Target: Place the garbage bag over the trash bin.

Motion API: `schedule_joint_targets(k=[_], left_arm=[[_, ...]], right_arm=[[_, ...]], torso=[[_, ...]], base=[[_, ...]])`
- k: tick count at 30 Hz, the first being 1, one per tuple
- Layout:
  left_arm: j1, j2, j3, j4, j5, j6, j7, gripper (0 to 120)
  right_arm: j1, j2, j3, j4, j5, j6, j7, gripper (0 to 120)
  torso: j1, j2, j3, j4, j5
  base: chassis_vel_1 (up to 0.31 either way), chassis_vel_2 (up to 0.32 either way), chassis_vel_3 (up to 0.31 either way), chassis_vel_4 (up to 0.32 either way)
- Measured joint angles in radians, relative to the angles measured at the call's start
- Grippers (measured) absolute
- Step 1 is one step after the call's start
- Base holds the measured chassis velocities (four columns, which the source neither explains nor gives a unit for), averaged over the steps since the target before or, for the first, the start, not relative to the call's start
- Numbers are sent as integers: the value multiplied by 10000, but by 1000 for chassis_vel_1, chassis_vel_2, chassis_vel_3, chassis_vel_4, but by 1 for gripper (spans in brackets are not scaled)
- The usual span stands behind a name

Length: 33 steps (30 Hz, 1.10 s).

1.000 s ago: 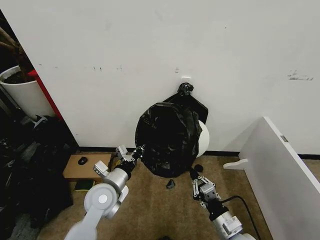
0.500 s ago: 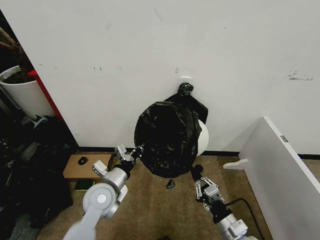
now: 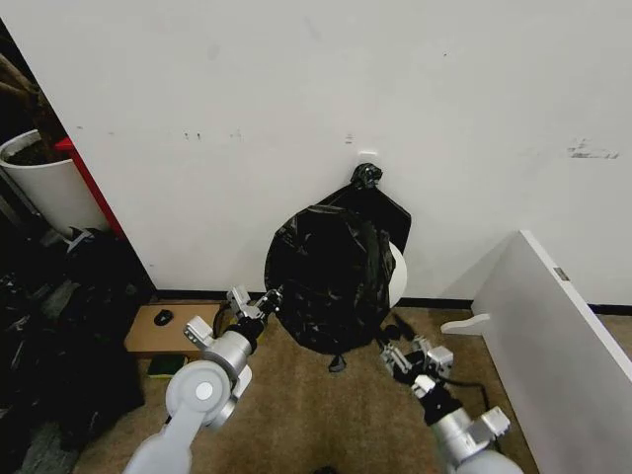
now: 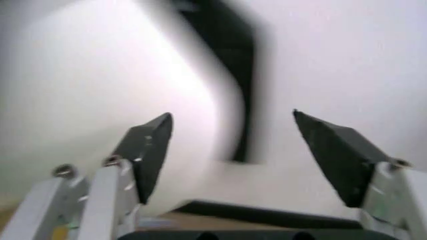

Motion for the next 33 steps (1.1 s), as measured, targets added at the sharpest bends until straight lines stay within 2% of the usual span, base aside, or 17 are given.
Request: schedule_joint_targets(k=[2, 3, 5, 6, 8, 9, 10, 11, 12, 16, 19, 25, 33], left_arm=[[75, -35, 163, 131, 474, 29, -439, 0], [81, -39, 175, 141, 515, 42, -482, 0], [167, -73, 269, 261, 1116, 438, -1022, 0], [167, -73, 269, 261, 1116, 438, -1022, 0], [231, -87, 261, 274, 1312, 1354, -1576, 0], [196, -97, 259, 276, 1253, 2273, -1995, 0], [118, -104, 274, 320, 1154, 2855, -2256, 0], [-69, -148, 322, 479, 964, 3637, -2646, 0], [-69, -148, 322, 479, 964, 3637, -2646, 0], [-471, -271, 437, 846, 793, 4822, -3405, 0], [-834, -384, 488, 1298, 962, 5044, -3558, 0], [-1119, -631, 582, 1829, 1307, 5086, -3931, 0], [-1022, -794, 607, 1576, 1627, 4964, -3929, 0]], right_arm=[[76, 40, 57, -37, -698, -391, 949, 84], [76, 42, 61, -38, -768, -411, 1004, 84], [-17, 99, 47, -18, -2050, -314, 1288, 95], [-17, 99, 47, -18, -2050, -314, 1288, 95], [-4, 168, -102, 98, -2998, 39, 1141, 99], [8, 221, -180, 199, -3564, 310, 946, 100], [13, 263, -223, 285, -3981, 562, 737, 100], [29, 331, -260, 401, -4510, 1042, 292, 100], [29, 331, -260, 401, -4510, 1042, 292, 100], [101, 424, -333, 484, -5170, 2080, -804, 100], [-83, 474, -367, 463, -5231, 2488, -1229, 100], [-200, 506, -350, 356, -5178, 2590, -1253, 100], [-356, 540, -348, 386, -5152, 2589, -1260, 100]], torso=[[0, 0, 0, 1, 2], [0, 0, 0, 1, 2], [0, 0, -1, -2, 0], [0, 0, -1, -2, 0], [0, 0, -1, 0, 4], [0, 0, 0, 5, 4], [0, 0, 0, 6, 2], [0, 0, 0, 1, 0], [0, 0, 0, 1, 0], [0, 0, 0, 1, 3], [0, 0, 0, -1, 2], [0, 0, 0, 2, 2], [0, 0, 0, 0, 3]], base=[[0, 0, 0, 0], [0, 0, 0, 0], [0, 0, 0, 0], [0, 0, 0, 0], [0, 0, 0, 0], [0, 0, 0, 0], [0, 0, 0, 0], [0, 0, 0, 0], [0, 0, 0, 0], [0, 0, 0, 0], [0, 0, 0, 0], [0, 0, 0, 0], [0, 0, 0, 0]])
